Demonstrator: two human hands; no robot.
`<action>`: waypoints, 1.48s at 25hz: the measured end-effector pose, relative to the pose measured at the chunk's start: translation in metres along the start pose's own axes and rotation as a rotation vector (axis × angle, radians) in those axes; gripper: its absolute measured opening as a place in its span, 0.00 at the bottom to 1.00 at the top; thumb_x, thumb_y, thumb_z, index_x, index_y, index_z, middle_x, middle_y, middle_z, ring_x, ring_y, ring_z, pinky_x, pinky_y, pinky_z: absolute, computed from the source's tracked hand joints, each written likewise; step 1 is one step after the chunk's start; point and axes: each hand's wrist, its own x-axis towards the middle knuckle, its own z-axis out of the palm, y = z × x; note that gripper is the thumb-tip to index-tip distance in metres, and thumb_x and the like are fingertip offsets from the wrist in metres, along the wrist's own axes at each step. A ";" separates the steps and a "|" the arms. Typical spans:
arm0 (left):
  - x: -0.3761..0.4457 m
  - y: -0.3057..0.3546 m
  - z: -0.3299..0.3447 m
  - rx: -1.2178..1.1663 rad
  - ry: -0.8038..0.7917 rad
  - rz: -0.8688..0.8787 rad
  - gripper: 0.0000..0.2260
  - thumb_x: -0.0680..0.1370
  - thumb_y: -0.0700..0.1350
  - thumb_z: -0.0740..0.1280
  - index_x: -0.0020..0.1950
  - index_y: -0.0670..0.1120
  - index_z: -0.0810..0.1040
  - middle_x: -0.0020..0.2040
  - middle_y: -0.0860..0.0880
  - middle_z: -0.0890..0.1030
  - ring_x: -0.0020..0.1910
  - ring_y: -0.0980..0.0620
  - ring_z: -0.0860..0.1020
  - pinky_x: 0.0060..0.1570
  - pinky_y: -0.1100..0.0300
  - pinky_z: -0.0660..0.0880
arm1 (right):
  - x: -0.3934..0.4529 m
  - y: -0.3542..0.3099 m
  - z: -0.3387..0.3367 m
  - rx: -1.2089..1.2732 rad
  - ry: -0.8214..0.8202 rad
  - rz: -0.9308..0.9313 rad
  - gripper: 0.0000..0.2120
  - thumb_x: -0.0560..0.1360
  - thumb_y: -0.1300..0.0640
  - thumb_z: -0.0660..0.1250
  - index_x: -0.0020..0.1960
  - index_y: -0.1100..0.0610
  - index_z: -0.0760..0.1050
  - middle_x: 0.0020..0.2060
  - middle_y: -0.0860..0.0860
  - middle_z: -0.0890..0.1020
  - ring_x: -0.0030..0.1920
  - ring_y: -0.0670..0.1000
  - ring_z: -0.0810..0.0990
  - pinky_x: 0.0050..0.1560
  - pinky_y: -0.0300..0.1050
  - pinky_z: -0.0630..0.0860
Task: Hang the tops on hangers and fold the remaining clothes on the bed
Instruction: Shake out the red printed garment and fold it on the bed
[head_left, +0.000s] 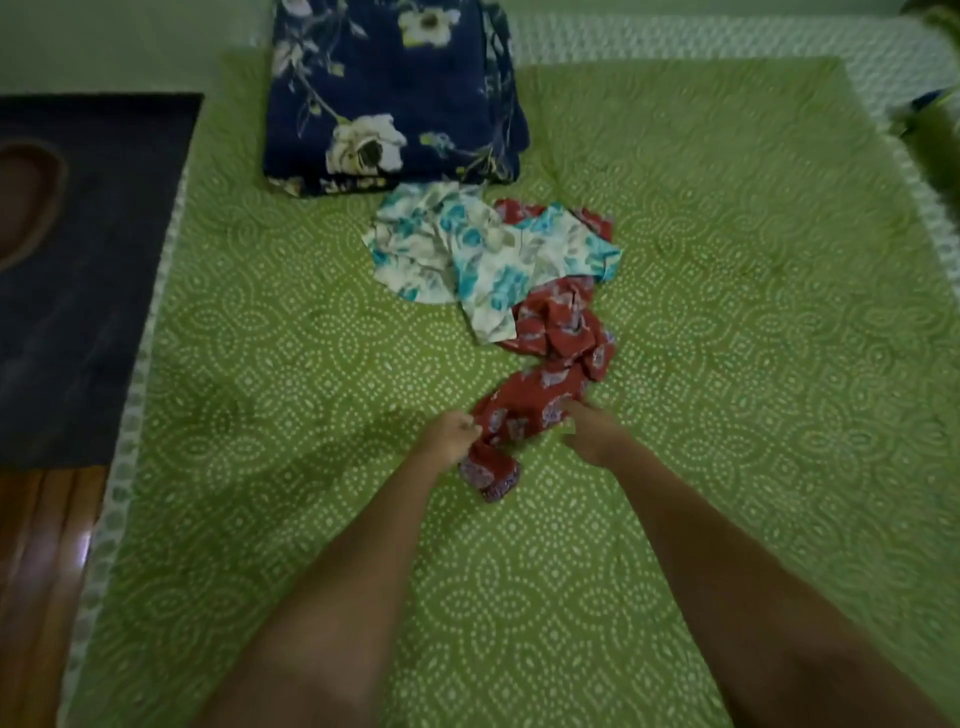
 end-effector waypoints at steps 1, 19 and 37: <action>0.014 -0.006 0.016 0.076 0.006 0.010 0.18 0.78 0.44 0.67 0.65 0.37 0.72 0.64 0.39 0.74 0.62 0.41 0.75 0.59 0.52 0.72 | 0.015 0.008 0.014 -0.089 -0.039 -0.035 0.30 0.76 0.62 0.65 0.76 0.55 0.59 0.74 0.57 0.60 0.71 0.58 0.66 0.68 0.47 0.65; -0.013 -0.040 -0.029 0.421 0.325 -0.009 0.20 0.78 0.46 0.67 0.64 0.36 0.69 0.64 0.38 0.70 0.64 0.41 0.69 0.61 0.54 0.68 | -0.017 -0.068 0.026 0.005 -0.301 -0.060 0.18 0.81 0.50 0.58 0.50 0.65 0.75 0.43 0.60 0.77 0.52 0.59 0.78 0.45 0.44 0.74; -0.370 0.151 -0.232 -0.969 0.234 0.644 0.15 0.81 0.49 0.59 0.62 0.41 0.74 0.48 0.48 0.83 0.41 0.51 0.81 0.38 0.60 0.78 | -0.364 -0.400 -0.322 1.446 0.057 -0.578 0.08 0.80 0.61 0.59 0.49 0.65 0.74 0.38 0.57 0.78 0.28 0.52 0.81 0.27 0.39 0.78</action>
